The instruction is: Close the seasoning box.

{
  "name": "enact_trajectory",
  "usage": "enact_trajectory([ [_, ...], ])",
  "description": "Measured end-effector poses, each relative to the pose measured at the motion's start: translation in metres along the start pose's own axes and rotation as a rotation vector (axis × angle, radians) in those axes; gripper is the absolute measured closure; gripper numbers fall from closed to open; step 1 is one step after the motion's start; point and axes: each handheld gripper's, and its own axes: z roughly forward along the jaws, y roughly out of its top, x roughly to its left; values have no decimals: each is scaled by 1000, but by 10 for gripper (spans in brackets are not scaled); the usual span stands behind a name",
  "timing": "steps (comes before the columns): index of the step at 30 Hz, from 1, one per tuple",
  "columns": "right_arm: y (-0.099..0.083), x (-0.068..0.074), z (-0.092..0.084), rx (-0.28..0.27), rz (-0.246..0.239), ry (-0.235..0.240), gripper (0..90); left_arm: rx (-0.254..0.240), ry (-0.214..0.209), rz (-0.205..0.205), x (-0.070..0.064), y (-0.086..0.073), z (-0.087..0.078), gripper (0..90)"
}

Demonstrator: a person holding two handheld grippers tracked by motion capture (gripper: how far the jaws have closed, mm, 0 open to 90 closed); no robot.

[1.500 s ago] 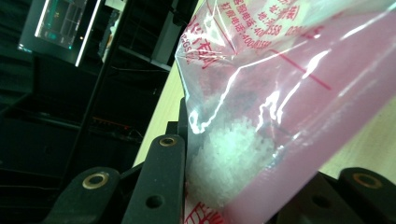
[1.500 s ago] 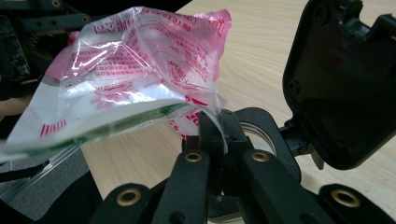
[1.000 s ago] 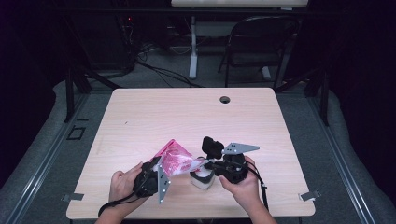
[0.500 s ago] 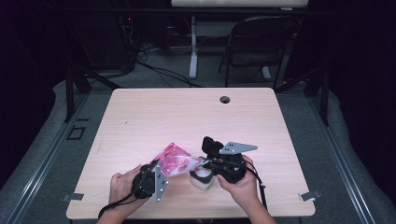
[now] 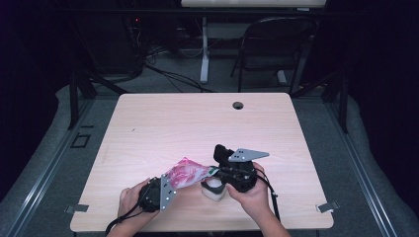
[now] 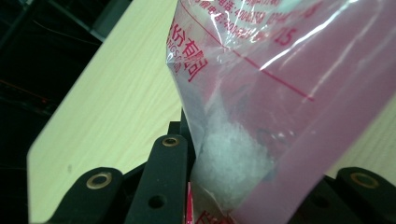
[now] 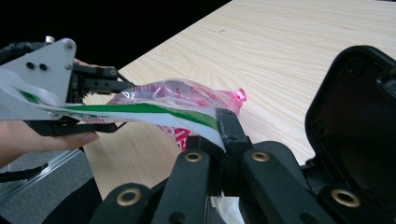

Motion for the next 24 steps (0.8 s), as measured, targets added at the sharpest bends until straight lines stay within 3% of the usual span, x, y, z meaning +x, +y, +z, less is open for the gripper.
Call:
enact_trajectory([
  [9, 4, 5, 7, -2, -14, 11, 900, -4, -64, -88, 0, -8, 7, 764],
  [15, 5, 5, 10, -3, -19, 1, 900, -17, -82, -94, -3, -8, 6, 634],
  [24, 6, 7, 14, -1, -26, 10, 900, -53, -116, -154, 0, -10, 0, 514],
])
